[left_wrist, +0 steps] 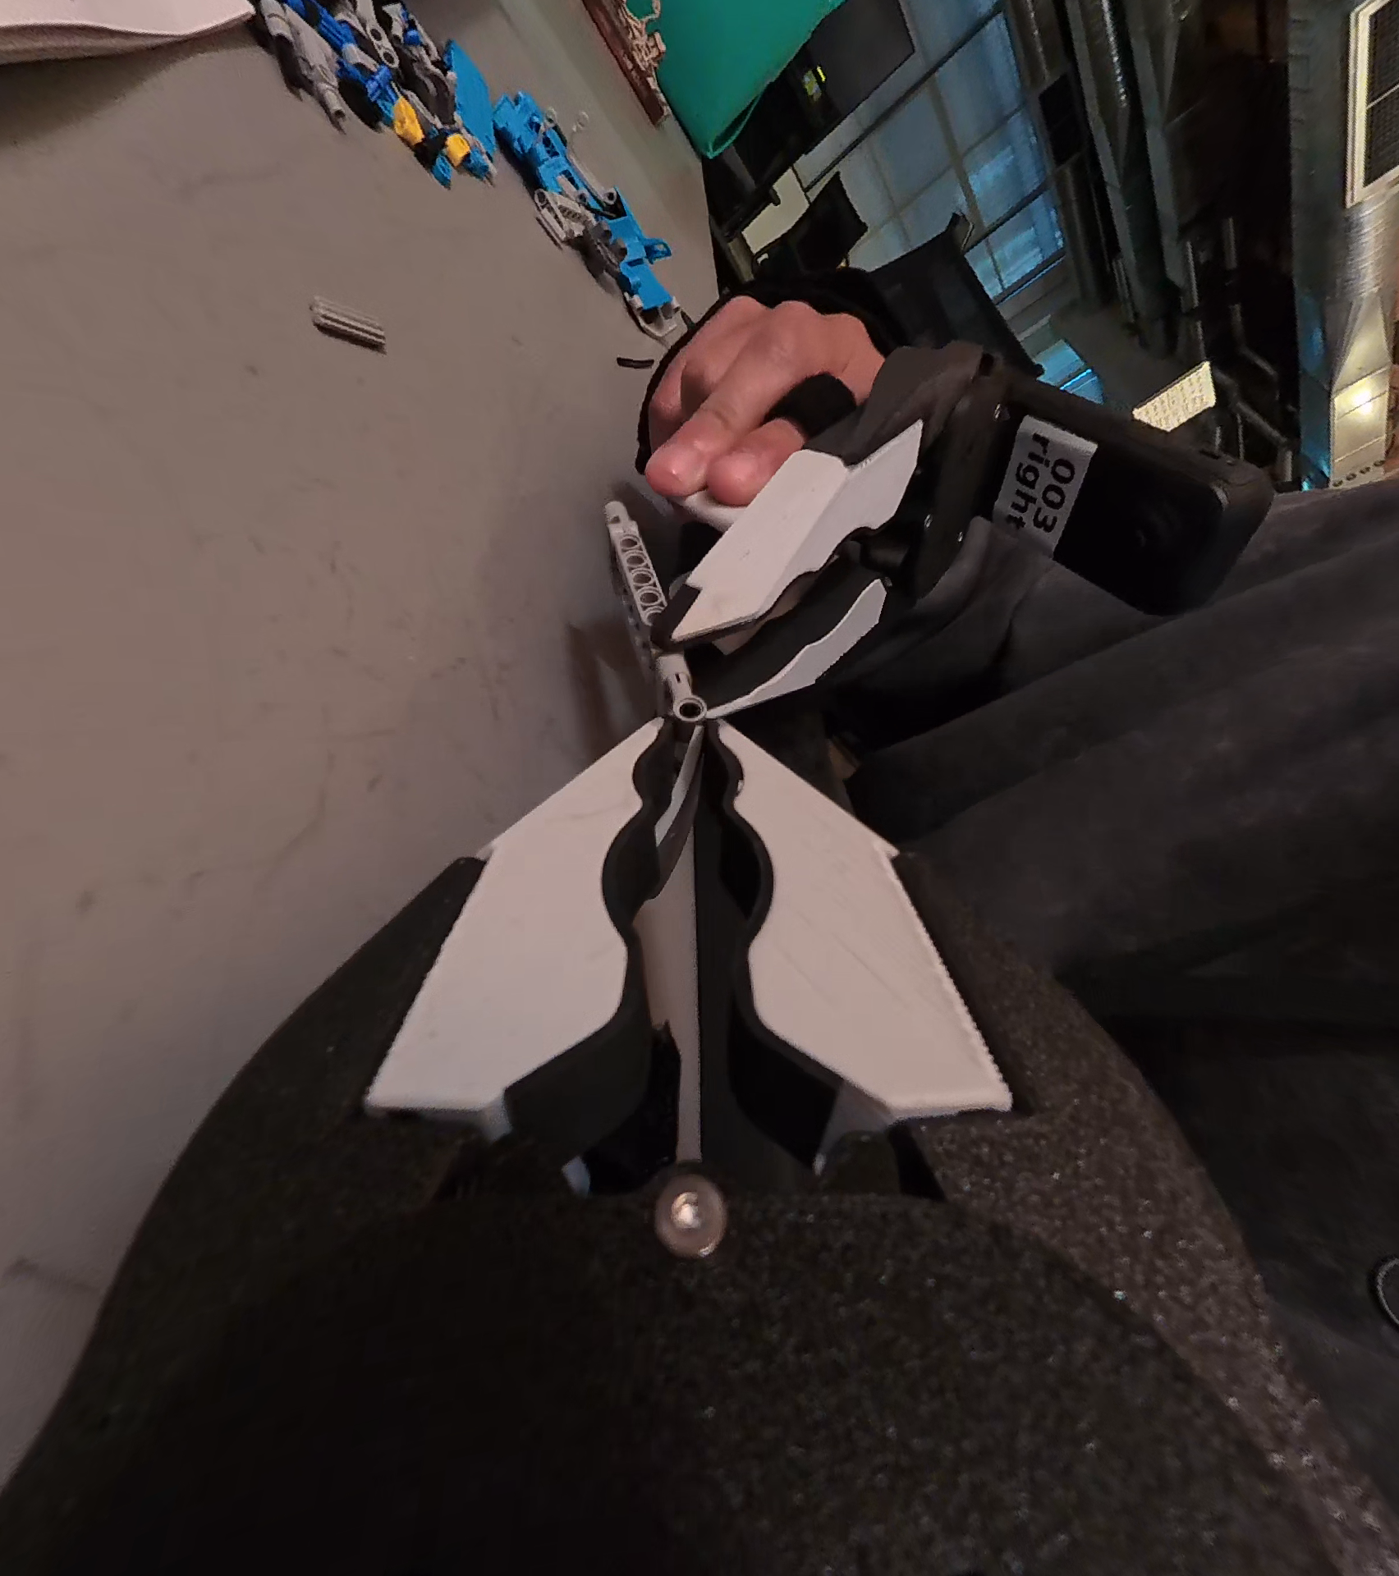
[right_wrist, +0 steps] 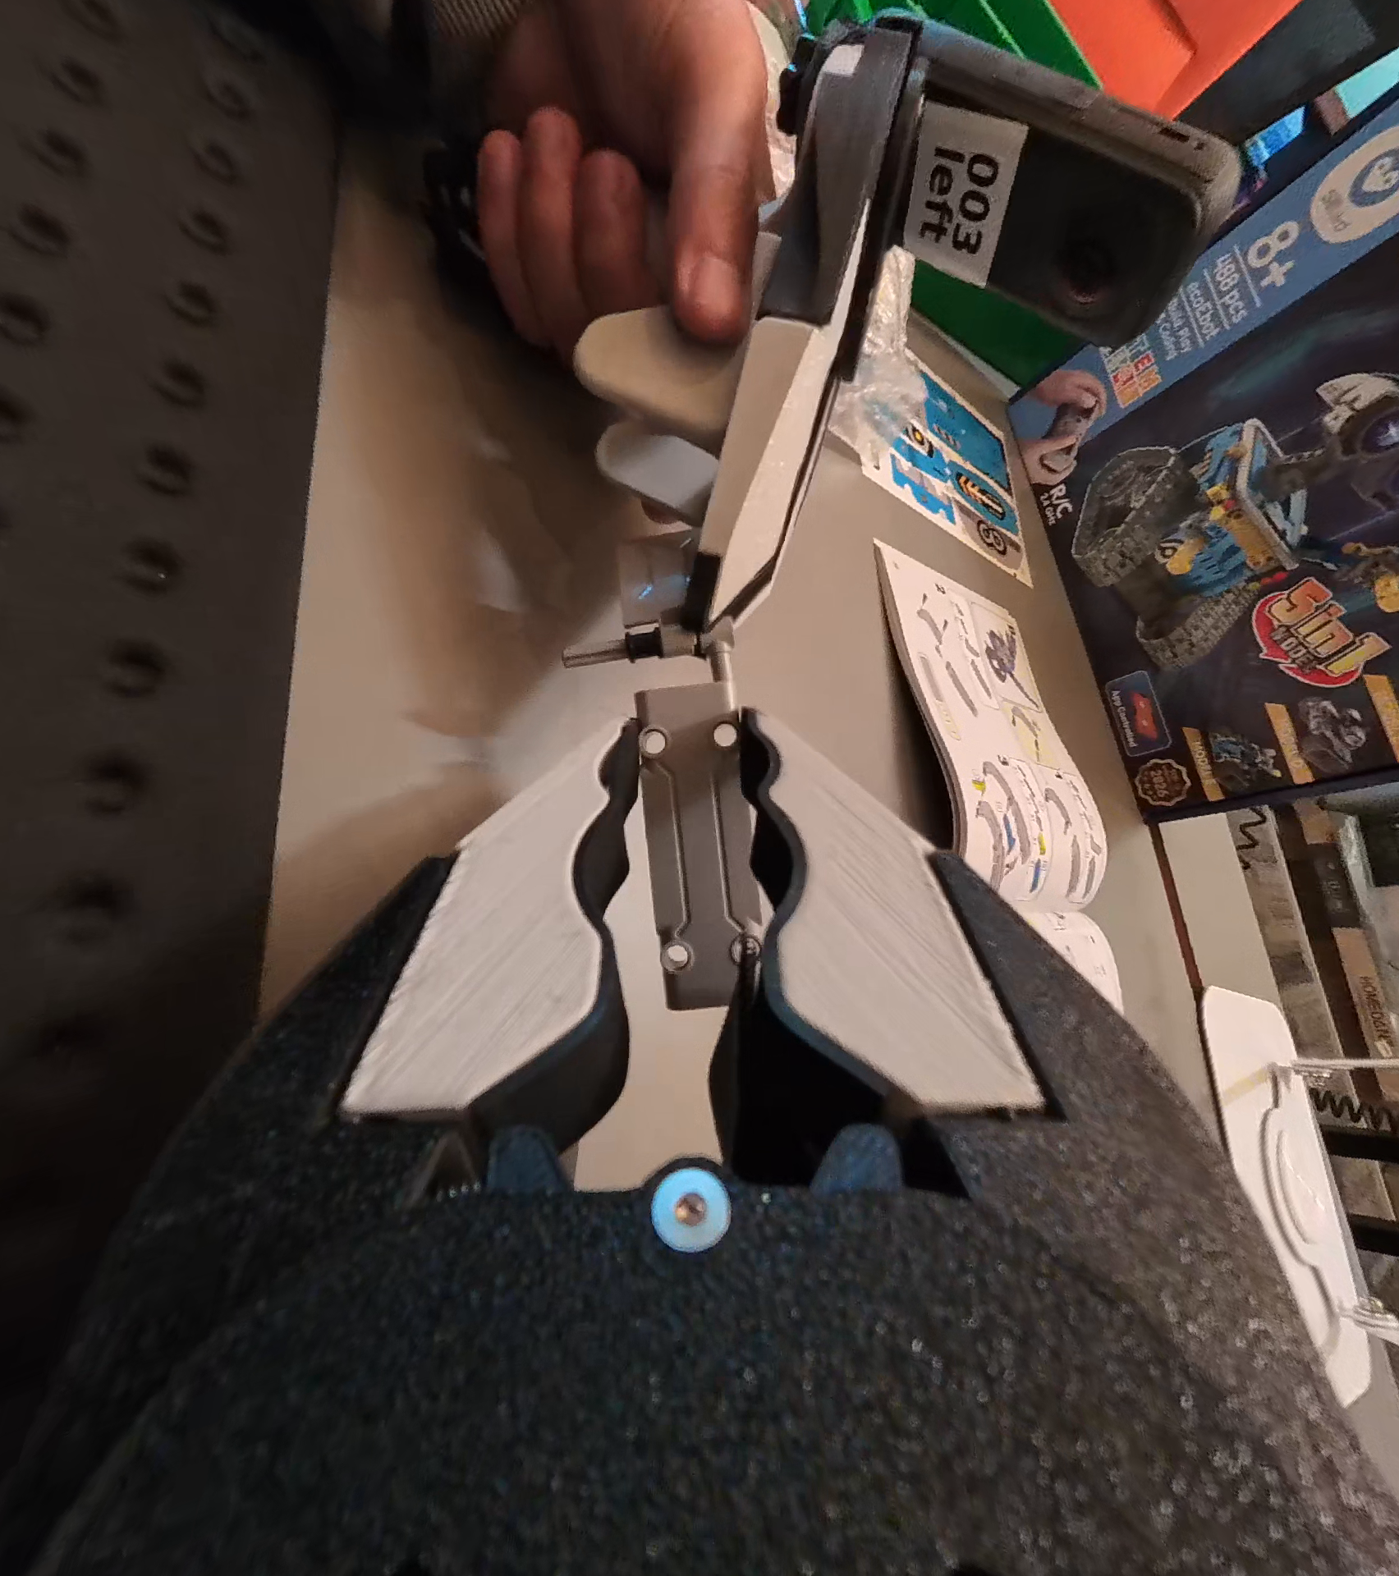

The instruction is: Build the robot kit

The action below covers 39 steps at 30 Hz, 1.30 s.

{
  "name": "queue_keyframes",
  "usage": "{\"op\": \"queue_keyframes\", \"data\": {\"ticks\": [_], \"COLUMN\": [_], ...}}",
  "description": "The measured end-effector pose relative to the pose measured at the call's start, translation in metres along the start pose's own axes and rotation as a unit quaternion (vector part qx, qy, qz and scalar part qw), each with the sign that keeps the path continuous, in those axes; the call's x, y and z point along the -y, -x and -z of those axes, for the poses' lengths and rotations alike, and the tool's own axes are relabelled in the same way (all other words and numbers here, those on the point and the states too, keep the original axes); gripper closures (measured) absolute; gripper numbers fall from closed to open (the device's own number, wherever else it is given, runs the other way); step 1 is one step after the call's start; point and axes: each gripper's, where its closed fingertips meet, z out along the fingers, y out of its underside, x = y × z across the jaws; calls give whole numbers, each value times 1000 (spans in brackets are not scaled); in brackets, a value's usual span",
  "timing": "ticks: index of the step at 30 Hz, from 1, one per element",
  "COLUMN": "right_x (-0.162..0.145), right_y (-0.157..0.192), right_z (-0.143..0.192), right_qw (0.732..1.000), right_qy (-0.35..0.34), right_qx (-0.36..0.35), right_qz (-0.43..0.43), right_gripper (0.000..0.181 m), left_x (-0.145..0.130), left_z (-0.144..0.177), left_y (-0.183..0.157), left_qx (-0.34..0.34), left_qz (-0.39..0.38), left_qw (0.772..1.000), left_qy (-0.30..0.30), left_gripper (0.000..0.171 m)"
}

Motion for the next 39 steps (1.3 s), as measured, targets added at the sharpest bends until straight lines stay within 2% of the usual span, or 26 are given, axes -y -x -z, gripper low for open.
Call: {"op": "queue_keyframes", "data": {"ticks": [10, 18, 20, 25, 30, 39], "right_x": [7, 5, 2, -14, -19, -8], "right_y": [8, 13, 15, 31, 23, 15], "right_z": [1, 2, 2, -7, -9, -5], "right_qw": [1000, 991, 991, 993, 996, 998], "right_qy": [-21, -55, -60, -18, 0, -28], "right_qx": [22, 89, 90, 115, 88, 59], "right_qz": [3, -84, -75, -31, -26, -16], "right_gripper": [160, 159, 159, 160, 160, 159], "left_x": [-8, -12, -13, -18, -20, -15], "left_z": [-4, -6, -7, -9, -10, -7], "left_y": [3, 2, 2, 11, 14, 9], "left_qx": [9, 11, 10, 40, 53, 30], "left_qz": [-4, -9, -7, -8, -7, 2], "left_qw": [1000, 999, 999, 998, 997, 998], "left_qy": [24, 39, 42, 58, 61, 46], "left_gripper": [168, 168, 168, 167, 167, 167]}}
